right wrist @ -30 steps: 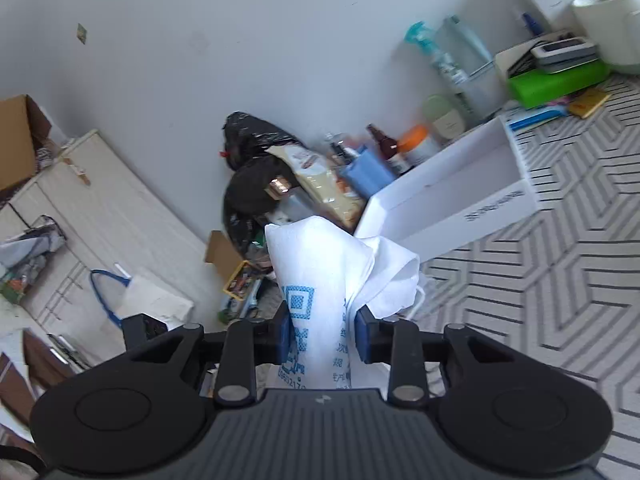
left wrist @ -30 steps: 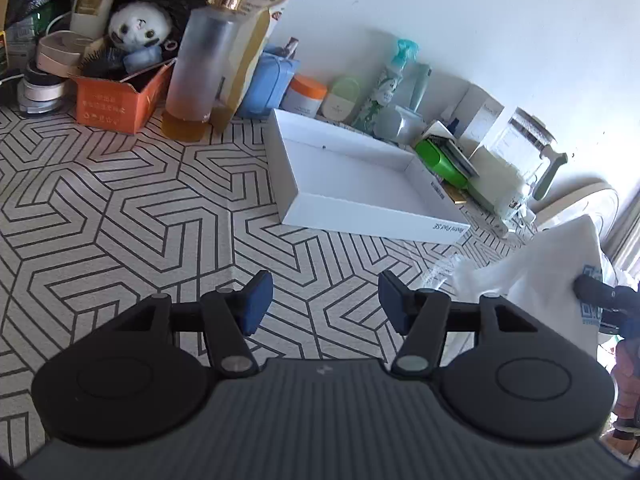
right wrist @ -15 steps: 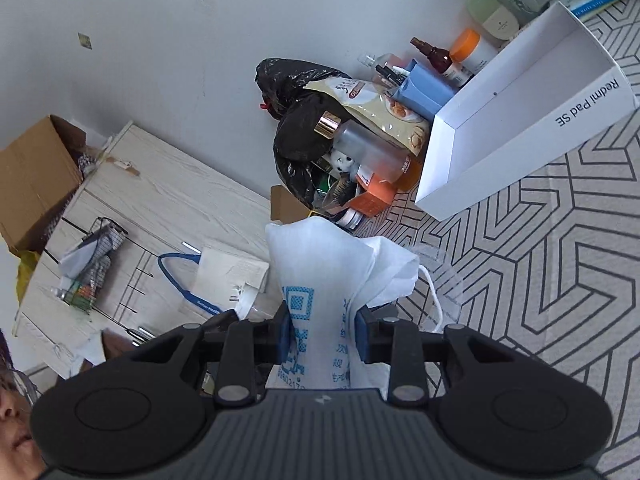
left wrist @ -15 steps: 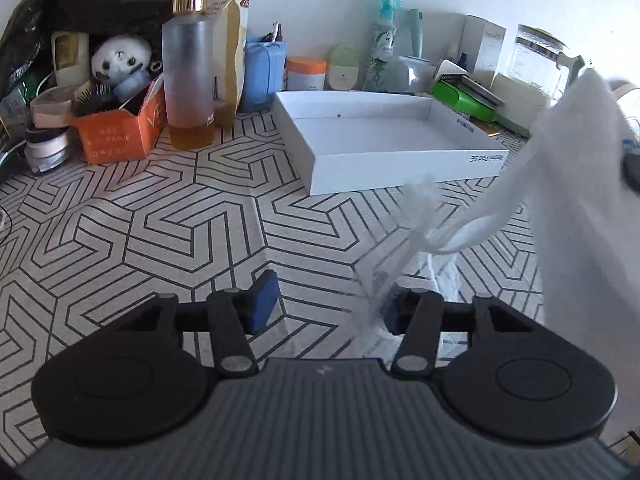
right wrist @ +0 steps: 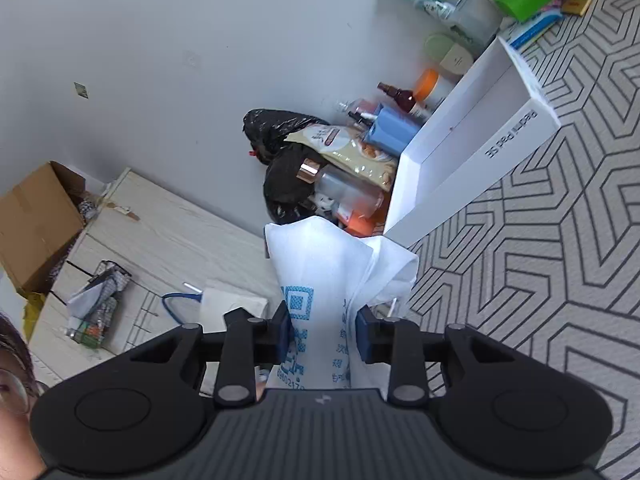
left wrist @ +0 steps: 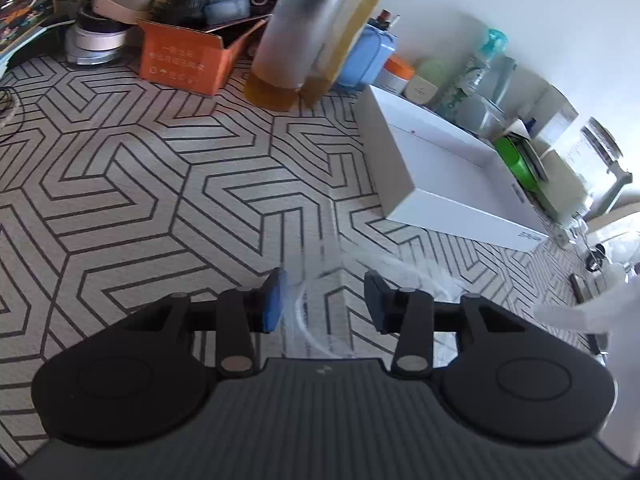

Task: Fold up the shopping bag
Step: 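Carry the folded white bag upright with the right gripper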

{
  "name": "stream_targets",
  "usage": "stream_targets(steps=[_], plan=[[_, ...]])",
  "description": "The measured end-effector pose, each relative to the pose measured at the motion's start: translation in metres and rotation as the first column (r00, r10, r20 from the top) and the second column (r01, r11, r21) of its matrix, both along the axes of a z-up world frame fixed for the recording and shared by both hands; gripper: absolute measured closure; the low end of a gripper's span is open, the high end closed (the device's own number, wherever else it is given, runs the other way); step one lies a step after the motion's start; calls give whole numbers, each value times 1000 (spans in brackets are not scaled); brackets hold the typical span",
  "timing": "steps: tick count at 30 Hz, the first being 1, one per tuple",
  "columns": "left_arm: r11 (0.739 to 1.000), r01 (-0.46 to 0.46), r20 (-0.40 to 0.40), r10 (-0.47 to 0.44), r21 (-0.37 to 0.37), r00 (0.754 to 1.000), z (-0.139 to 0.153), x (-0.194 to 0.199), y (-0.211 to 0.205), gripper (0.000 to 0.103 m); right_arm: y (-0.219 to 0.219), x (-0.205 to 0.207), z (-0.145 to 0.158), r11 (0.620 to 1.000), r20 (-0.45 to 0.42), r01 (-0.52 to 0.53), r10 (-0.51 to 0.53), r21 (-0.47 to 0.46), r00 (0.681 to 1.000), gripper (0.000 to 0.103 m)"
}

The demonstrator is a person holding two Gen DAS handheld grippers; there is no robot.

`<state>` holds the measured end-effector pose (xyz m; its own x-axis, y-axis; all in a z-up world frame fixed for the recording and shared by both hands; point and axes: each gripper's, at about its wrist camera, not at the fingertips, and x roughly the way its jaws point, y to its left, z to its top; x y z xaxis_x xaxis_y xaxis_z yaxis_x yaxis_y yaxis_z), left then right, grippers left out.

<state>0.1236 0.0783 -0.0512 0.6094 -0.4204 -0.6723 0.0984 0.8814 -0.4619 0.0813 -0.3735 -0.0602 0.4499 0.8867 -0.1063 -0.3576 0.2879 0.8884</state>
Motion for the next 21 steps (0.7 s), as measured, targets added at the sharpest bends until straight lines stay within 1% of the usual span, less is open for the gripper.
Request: stream_targets(steps=[2,3,4,5,6,8,9,11,12,14,15,17,18,19,21], plan=[[999,37,5,-37,20,999,8,-6,-7,39,3,0,-3,1000,11,10,-10,2,1000,70],[998,52,11,-52,33,999,13,-9,-10,31,6,-1,-3,1000,26,20,-20,3,999,70],[997,67,16,-68,46,998,17,-12,-14,26,8,-2,-1,1000,41,27,-27,-7,999,70],[996,71,29,-72,59,997,21,-16,-15,25,9,-4,2,999,64,46,-44,-25,997,70],[995,63,48,-66,75,997,25,-19,-14,24,11,-7,9,995,106,80,-73,-66,992,70],[993,2,78,-11,116,997,31,-26,-9,23,15,-16,26,971,201,160,-123,-179,972,70],[991,-36,97,23,132,995,34,-30,-7,23,18,-22,34,951,256,203,-141,-235,956,70],[989,-81,154,61,127,986,43,-43,-2,23,26,-36,47,905,362,272,-146,-327,921,70],[991,-79,187,58,108,981,48,-51,-3,24,31,-43,53,879,414,304,-138,-367,900,70],[999,-24,255,18,23,967,58,-69,-7,24,43,-60,60,835,510,358,-110,-417,853,70],[1000,16,286,-9,-24,958,62,-77,-12,24,50,-69,62,815,555,383,-92,-435,827,70],[990,93,320,-53,-111,946,64,-86,-23,24,63,-87,63,773,630,429,-49,-467,775,70],[980,134,332,-79,-147,940,64,-88,-32,24,73,-97,62,740,664,457,-19,-493,748,70],[972,172,339,-109,-162,935,64,-90,-41,24,81,-104,60,712,682,479,-1,-513,731,70],[959,237,342,-173,-156,924,60,-92,-60,26,95,-116,54,654,717,531,23,-538,697,70]])
